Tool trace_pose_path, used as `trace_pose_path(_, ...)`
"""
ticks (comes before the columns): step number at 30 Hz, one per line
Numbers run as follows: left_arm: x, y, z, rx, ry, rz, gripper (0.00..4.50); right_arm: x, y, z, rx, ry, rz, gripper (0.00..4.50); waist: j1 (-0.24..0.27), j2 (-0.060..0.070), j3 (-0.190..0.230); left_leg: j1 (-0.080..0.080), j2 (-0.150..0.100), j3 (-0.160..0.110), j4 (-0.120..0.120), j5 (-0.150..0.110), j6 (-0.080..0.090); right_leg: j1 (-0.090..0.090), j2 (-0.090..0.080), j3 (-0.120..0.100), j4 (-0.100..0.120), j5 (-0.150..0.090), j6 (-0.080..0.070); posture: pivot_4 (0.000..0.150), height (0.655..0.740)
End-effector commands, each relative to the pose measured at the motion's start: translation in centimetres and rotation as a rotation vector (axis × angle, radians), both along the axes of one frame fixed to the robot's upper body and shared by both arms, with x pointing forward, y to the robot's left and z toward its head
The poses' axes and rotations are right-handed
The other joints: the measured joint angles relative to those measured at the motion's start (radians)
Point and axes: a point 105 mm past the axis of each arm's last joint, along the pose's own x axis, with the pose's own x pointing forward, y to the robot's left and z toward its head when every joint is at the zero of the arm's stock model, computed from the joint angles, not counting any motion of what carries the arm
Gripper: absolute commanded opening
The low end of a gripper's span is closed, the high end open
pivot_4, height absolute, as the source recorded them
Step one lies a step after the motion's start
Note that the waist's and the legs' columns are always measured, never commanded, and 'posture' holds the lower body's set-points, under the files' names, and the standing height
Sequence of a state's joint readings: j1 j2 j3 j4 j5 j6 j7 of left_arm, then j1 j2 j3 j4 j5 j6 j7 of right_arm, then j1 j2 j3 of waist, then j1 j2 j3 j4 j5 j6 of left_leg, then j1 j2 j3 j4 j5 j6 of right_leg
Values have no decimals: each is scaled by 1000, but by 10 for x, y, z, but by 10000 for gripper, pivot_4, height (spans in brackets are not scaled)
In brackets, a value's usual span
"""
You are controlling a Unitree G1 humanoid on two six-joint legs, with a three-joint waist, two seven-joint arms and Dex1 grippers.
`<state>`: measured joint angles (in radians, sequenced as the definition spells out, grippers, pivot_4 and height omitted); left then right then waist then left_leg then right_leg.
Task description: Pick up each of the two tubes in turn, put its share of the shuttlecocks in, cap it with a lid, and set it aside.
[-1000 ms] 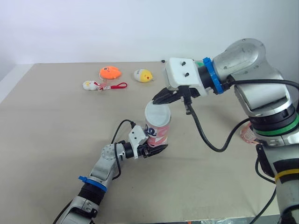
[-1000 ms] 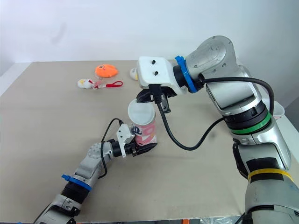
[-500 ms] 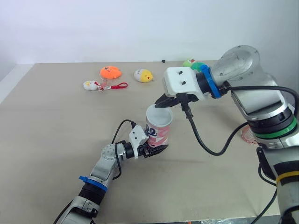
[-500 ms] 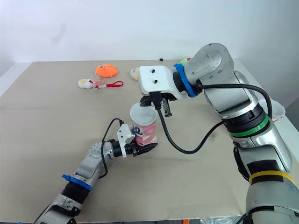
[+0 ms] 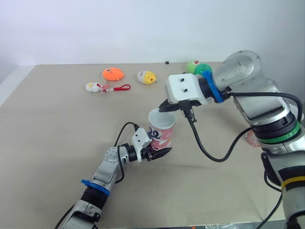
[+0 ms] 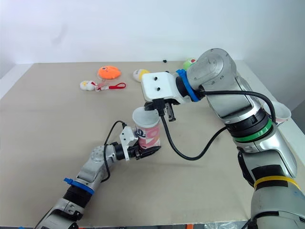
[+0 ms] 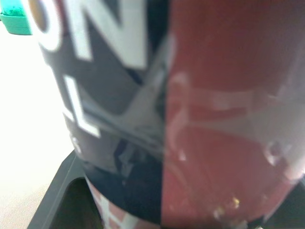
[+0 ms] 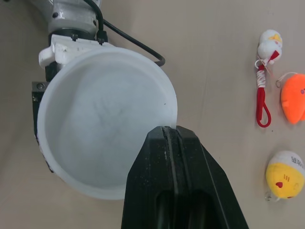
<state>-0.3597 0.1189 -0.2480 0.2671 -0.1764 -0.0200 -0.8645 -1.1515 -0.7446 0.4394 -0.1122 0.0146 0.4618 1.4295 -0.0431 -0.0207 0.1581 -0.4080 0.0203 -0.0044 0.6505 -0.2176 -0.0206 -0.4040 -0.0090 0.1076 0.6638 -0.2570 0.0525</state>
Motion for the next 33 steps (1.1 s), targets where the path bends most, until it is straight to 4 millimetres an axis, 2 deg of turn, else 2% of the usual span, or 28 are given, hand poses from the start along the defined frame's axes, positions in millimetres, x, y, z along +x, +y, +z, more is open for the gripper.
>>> trace_pose_path(1, -1, 7, -32, 49, 132, 41, 29941, 4, -5, 2, -32, -36, -15, 233, 0, 0, 0, 0, 0, 0, 0, 0, 0, 0, 0, 0, 0, 0, 0, 1500, 7400)
trace_pose_path(18, -2, 6, -32, 50, 129, 34, 29941, 4, -13, -7, -124, -76, 4, 233, 1, 0, 0, 0, -1, 0, 0, 0, 0, 0, -2, 0, 0, 0, 1, 1500, 7400)
trace_pose_path(33, -2, 5, -33, 48, 132, 35, 29941, 4, -18, -13, -196, -121, 20, 233, 1, 0, 0, 1, -7, -2, 0, 0, 0, 0, -13, -3, 0, -3, 5, 1500, 7400)
